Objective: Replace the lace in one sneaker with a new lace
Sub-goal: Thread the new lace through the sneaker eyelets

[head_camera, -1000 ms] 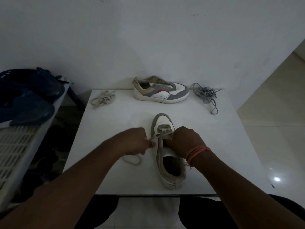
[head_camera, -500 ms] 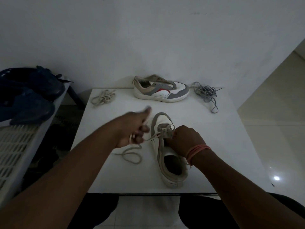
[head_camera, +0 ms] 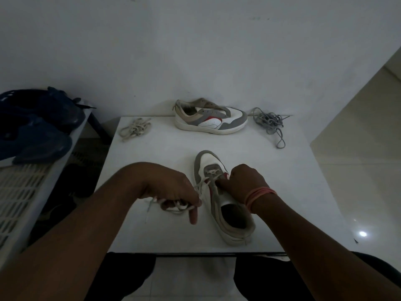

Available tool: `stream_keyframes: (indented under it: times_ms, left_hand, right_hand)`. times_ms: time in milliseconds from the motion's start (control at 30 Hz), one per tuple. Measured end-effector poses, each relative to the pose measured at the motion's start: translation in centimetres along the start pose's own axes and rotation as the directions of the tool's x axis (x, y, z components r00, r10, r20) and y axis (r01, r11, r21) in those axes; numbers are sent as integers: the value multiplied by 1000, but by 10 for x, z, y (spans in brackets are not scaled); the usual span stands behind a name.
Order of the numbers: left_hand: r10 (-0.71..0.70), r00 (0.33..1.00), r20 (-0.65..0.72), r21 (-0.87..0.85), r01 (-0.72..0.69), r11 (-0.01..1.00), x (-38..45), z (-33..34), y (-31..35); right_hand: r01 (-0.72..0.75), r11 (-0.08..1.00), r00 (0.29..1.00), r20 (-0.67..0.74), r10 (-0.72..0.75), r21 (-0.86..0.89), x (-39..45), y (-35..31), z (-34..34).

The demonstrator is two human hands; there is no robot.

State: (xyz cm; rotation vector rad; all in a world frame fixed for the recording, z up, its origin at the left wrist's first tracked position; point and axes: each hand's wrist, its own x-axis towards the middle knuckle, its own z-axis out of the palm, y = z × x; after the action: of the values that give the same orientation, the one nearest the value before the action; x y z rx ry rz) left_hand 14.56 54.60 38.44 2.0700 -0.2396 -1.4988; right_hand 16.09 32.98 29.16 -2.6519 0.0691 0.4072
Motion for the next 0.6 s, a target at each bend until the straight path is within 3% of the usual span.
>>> stream_keyframes:
  times_ms: [100, 167, 233, 267, 300, 400, 533, 600]
  left_hand:
    - [-138, 982, -131, 270, 169, 948, 22, 2, -8]
    - [-135, 907, -398, 468, 328, 820, 36, 2, -19]
    - [-16, 726, -688, 406, 404, 820, 48, 6, -28]
    - [30, 620, -784, 326, 370, 870, 52, 10, -28]
    - [80, 560, -824, 295, 305, 905, 57, 12, -29]
    - [157, 608, -779, 332, 187, 925, 69, 18, -25]
    - [190, 588, -787, 408, 264, 874, 70, 18, -19]
    - [144, 603, -785, 304, 172, 937, 66, 16, -14]
  right_hand:
    - [14, 1000, 1000, 2, -14, 19, 0, 0, -2]
    - [27, 1000, 1000, 5, -27, 11, 0, -1, -4]
    - [29, 999, 1000, 1, -29, 15, -1, -1, -4]
    - [29, 999, 1000, 2, -29, 20, -2, -2, -4]
    - [31, 999, 999, 8, -32, 22, -1, -2, -3]
    - [25, 999, 1000, 12, -25, 32, -2, -4, -2]
    - [29, 999, 1000, -8, -29, 35, -3, -5, -4]
    - [23, 998, 1000, 4, -23, 52, -3, -5, -5]
